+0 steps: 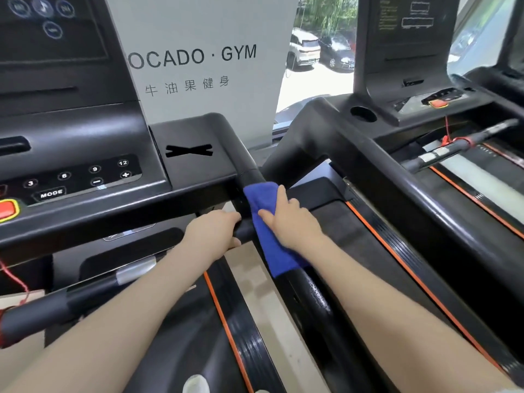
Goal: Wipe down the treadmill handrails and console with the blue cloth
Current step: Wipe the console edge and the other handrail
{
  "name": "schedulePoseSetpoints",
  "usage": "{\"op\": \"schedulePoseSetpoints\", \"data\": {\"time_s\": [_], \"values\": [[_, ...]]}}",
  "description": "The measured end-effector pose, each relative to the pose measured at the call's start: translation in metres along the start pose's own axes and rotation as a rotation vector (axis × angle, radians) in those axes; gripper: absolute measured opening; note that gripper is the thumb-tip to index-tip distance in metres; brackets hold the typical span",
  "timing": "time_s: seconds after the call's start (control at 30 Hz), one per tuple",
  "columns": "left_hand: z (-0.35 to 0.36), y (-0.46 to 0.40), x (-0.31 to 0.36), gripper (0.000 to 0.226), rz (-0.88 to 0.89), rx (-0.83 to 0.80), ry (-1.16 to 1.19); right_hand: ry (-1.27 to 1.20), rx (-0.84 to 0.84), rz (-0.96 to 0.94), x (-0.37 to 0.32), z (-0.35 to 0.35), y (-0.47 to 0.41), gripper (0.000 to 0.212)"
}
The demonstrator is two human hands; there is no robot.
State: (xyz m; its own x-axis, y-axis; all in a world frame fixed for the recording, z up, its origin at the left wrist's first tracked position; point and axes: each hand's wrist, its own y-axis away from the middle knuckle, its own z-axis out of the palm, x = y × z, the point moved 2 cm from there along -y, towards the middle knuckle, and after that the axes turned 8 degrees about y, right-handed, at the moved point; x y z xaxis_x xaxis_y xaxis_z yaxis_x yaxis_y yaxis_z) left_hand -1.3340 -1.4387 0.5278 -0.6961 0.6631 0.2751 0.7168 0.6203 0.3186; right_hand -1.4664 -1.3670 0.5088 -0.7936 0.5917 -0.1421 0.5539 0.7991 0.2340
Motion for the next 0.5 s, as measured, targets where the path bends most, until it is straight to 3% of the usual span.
{"op": "schedulePoseSetpoints", "data": {"time_s": [0.07,0.2,0.37,0.5], "values": [[-0.001,-0.001,0.001,0.047,0.009,-0.031,-0.015,0.109,0.088,0.005,-0.007,0.003,0.016,0.075],[-0.001,-0.006,0.0,0.054,0.025,-0.067,-0.054,-0.041,0.077,-0.038,-0.006,-0.004,-0.002,0.07],[0.01,-0.006,0.001,0.057,0.008,0.0,-0.081,-0.469,-0.036,-0.122,-0.002,-0.008,-0.05,0.058],[0.012,-0.007,-0.007,0.058,-0.014,0.033,0.045,-0.889,-0.273,-0.036,0.006,-0.007,-0.074,0.048]]}}
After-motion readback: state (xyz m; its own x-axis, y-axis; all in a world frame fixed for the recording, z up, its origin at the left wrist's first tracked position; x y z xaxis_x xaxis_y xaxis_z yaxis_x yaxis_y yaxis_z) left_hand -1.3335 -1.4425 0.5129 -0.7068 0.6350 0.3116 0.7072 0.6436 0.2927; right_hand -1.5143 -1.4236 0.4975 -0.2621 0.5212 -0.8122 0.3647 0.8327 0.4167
